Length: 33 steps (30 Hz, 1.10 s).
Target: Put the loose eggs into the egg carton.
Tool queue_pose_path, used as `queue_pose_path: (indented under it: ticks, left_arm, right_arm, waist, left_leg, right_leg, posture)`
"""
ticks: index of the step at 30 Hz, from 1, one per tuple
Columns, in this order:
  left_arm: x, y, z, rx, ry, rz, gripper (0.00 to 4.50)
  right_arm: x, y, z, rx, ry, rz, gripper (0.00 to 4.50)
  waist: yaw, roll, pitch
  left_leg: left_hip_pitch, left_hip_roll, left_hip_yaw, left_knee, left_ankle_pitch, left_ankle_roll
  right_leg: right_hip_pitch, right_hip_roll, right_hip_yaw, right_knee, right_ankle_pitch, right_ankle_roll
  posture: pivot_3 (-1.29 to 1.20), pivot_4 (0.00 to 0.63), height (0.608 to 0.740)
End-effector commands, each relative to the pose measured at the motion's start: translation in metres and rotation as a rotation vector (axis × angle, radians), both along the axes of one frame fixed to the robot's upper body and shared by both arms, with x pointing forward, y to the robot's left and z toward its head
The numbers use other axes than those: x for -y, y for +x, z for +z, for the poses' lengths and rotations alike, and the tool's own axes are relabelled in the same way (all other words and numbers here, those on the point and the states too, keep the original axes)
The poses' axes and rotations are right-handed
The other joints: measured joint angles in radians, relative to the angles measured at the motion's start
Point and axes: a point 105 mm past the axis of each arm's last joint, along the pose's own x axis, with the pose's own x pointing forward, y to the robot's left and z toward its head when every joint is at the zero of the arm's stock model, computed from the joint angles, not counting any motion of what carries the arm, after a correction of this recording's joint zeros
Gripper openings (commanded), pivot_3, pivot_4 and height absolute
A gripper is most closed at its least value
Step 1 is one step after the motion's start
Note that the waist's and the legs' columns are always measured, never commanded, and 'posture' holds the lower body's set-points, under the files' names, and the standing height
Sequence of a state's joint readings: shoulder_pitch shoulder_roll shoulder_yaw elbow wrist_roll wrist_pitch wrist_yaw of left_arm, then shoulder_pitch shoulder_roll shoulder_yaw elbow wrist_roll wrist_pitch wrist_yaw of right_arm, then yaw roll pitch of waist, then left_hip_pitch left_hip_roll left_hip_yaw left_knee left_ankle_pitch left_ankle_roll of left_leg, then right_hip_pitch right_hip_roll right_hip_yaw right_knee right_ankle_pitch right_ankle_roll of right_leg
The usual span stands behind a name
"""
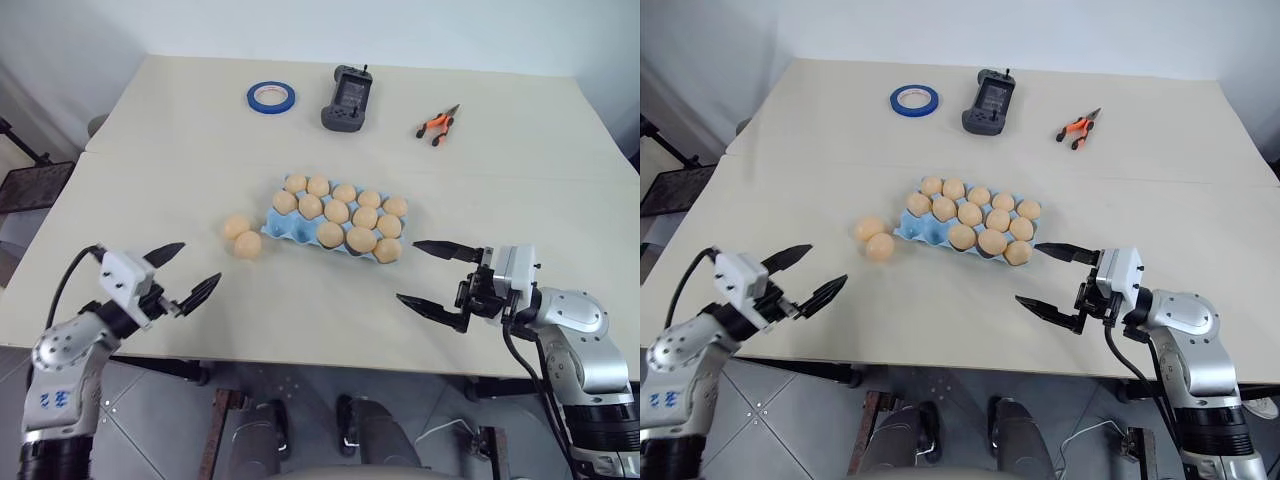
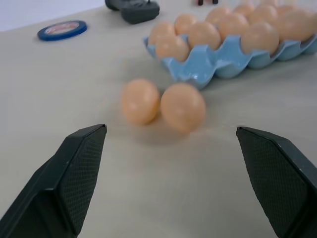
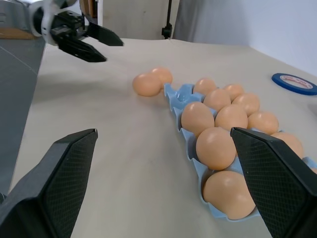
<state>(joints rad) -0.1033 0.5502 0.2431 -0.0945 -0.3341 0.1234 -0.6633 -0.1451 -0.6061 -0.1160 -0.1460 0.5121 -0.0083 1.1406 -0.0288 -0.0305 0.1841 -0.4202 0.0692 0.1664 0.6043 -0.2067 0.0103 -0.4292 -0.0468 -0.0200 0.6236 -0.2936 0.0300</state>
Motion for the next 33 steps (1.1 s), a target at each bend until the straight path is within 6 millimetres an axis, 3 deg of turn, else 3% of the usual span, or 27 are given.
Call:
queue_pose_path:
  ticks: [1, 5, 17, 20, 23, 25, 33]
  left_arm:
    - [0.016, 0.017, -0.014, -0.066, 0.017, 0.016, 4.48]
    - [0.038, 0.03, -0.026, -0.147, -0.034, -0.007, 4.48]
    - [0.062, 0.062, -0.035, -0.145, -0.065, 0.041, 4.48]
    - [0.062, 0.065, -0.036, -0.145, -0.058, 0.046, 3.91]
    - [0.062, 0.064, -0.033, -0.131, -0.049, 0.03, 2.9]
    - [0.06, 0.061, -0.031, -0.119, -0.036, 0.012, 2.5]
    - [0.069, 0.045, 0.005, 0.044, -0.04, -0.198, 2.46]
  right_arm:
    - [-0.004, -0.003, 0.006, 0.041, 0.011, 0.006, 4.5]
    - [-0.005, -0.003, 0.006, 0.047, 0.016, 0.001, 4.5]
    - [-0.011, -0.004, 0.006, 0.045, 0.047, -0.02, 4.5]
    - [-0.012, -0.004, 0.005, 0.043, 0.052, -0.022, 4.5]
    - [-0.013, -0.004, 0.005, 0.04, 0.055, -0.024, 4.5]
    - [-0.014, -0.004, 0.005, 0.04, 0.056, -0.026, 4.5]
    - [-0.014, -0.007, 0.002, 0.026, 0.057, -0.038, 4.5]
  waist:
    - [-0.001, 0.0, 0.0]
    - [-0.006, 0.0, 0.0]
    - [0.001, 0.0, 0.0]
    - [0.0, 0.0, 0.0]
    - [0.001, 0.0, 0.0]
    - [0.0, 0.0, 0.0]
    - [0.0, 0.0, 0.0]
  left_leg:
    - [0.0, 0.0, 0.0, 0.002, 0.0, 0.0]
    - [-0.001, 0.0, 0.001, 0.007, 0.0, 0.002]
    - [-0.001, 0.0, 0.001, 0.009, 0.0, 0.003]
    - [0.0, 0.0, 0.001, 0.009, 0.0, 0.003]
    - [0.0, 0.0, 0.001, 0.009, 0.0, 0.003]
    - [0.0, 0.0, 0.001, 0.009, 0.0, 0.003]
    - [-0.001, 0.0, 0.001, 0.008, 0.0, 0.003]
  right_leg:
    - [0.001, 0.0, 0.0, 0.001, 0.0, 0.0]
    - [0.002, 0.0, 0.002, 0.001, 0.0, -0.002]
    - [0.002, 0.0, 0.002, 0.004, 0.001, 0.0]
    - [0.002, 0.0, 0.002, 0.004, 0.001, 0.0]
    - [0.002, 0.0, 0.002, 0.004, 0.005, 0.008]
    - [0.002, 0.0, 0.002, 0.004, 0.005, 0.008]
    - [0.001, 0.0, 0.001, 0.004, 0.005, 0.007]
  posture:
    - [0.0, 0.15, 0.74]
    - [0.0, 0.15, 0.74]
    - [0.0, 0.15, 0.74]
    - [0.0, 0.15, 0.74]
    - [0.0, 0.15, 0.74]
    - [0.0, 0.15, 0.74]
    - [0.0, 0.15, 0.74]
